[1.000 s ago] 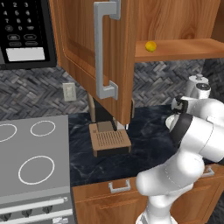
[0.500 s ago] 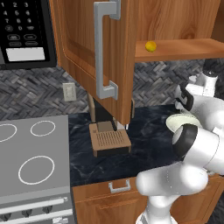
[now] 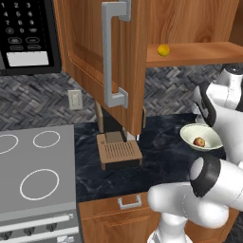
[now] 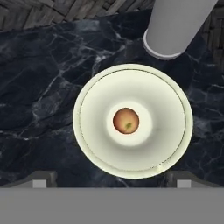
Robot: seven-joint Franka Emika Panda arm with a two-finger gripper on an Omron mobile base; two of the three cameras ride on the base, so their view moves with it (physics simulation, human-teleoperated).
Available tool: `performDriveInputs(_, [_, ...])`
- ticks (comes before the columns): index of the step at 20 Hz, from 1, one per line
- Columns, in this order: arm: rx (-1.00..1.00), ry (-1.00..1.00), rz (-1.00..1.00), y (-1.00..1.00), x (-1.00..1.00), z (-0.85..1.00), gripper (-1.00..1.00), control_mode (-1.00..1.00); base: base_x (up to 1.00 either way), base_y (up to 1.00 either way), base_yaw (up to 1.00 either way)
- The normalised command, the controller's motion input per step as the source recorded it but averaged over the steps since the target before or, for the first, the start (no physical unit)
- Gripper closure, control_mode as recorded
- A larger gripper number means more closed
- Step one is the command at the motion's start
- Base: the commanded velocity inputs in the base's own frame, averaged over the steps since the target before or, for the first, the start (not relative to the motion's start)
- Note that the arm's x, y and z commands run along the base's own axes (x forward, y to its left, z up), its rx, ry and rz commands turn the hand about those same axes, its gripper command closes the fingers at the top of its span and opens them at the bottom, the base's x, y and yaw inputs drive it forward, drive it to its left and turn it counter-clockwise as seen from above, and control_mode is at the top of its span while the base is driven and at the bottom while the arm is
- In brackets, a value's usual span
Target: Open the cabinet. Pick the apple and mango from the cabinet and place them into the bowl. Then close the cabinet.
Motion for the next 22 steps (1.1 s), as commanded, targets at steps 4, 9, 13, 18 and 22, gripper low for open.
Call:
performDriveInputs(4, [0.00,-0.04,-0.01,0.32,-0.41,0.41,-1.00,-1.00,0.00,0.00,0.00])
performDriveInputs(9, [0.00,-0.15,0.00,0.36,-0.36,0.42,-1.00,-1.00,0.00,0.00,0.00])
performDriveInputs(13, [0.01,-0.20,0.00,0.46,-0.28,0.47,-1.00,-1.00,0.00,0.00,0.00])
performDriveInputs(18, [0.01,-0.21,-0.01,0.52,-0.23,0.49,-1.00,-1.00,0.00,0.00,0.00])
performDriveInputs(22, [0.02,-0.18,-0.03,0.43,-0.20,0.58,-1.00,-1.00,0.00,0.00,0.00])
